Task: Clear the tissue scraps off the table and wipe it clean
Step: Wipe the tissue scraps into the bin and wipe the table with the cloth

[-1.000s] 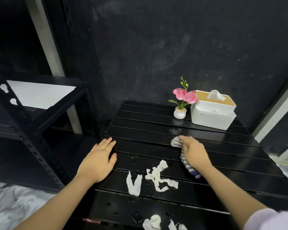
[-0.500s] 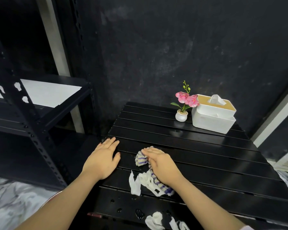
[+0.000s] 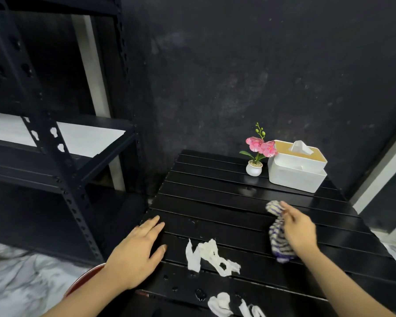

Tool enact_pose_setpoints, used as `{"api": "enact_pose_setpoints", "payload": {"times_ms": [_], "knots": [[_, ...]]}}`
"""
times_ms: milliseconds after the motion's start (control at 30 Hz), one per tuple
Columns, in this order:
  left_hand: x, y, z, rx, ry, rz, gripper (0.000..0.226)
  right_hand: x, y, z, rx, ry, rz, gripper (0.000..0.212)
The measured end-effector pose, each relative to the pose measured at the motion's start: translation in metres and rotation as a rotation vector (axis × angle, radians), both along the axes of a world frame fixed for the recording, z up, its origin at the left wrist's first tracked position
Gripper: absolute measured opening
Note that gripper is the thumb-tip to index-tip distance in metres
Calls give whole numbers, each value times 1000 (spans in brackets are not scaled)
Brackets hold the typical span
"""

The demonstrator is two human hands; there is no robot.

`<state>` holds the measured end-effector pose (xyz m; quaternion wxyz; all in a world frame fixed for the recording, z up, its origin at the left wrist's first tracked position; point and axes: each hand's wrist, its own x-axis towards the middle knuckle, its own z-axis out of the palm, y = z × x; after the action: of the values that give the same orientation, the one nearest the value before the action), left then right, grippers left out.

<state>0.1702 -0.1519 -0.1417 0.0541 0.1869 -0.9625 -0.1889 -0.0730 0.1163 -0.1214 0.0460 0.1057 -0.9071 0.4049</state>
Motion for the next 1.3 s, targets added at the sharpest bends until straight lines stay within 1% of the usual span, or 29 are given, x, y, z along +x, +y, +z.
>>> {"api": "enact_pose_setpoints", "payload": {"times_ms": [100, 200, 367, 500, 600, 867, 1133, 1233, 1300], "knots": [[9, 6, -3, -30, 7, 0, 62, -16, 14, -3, 48, -13, -93, 31], [8, 6, -6, -45, 34, 4, 61, -21, 1, -9, 118, -49, -59, 31], [7, 4, -12, -62, 39, -1, 62, -15, -49, -15, 162, -12, 168, 34], [7, 4, -13, -59, 45, -10, 62, 6, -98, -19, 209, 54, 423, 36], [7, 4, -14, -62, 48, -9, 62, 23, -125, -19, 203, 94, 583, 35], [7, 3, -15, -62, 49, -13, 63, 73, -156, -17, 126, 61, 806, 34], [7, 4, -13, -72, 29, -13, 64, 100, -154, -15, 120, -4, 884, 34], [6, 3, -12, -59, 26, -14, 64, 104, -154, -13, 114, -28, 876, 33], [6, 4, -12, -44, 29, -9, 64, 105, -151, -9, 62, -58, 830, 33]]}}
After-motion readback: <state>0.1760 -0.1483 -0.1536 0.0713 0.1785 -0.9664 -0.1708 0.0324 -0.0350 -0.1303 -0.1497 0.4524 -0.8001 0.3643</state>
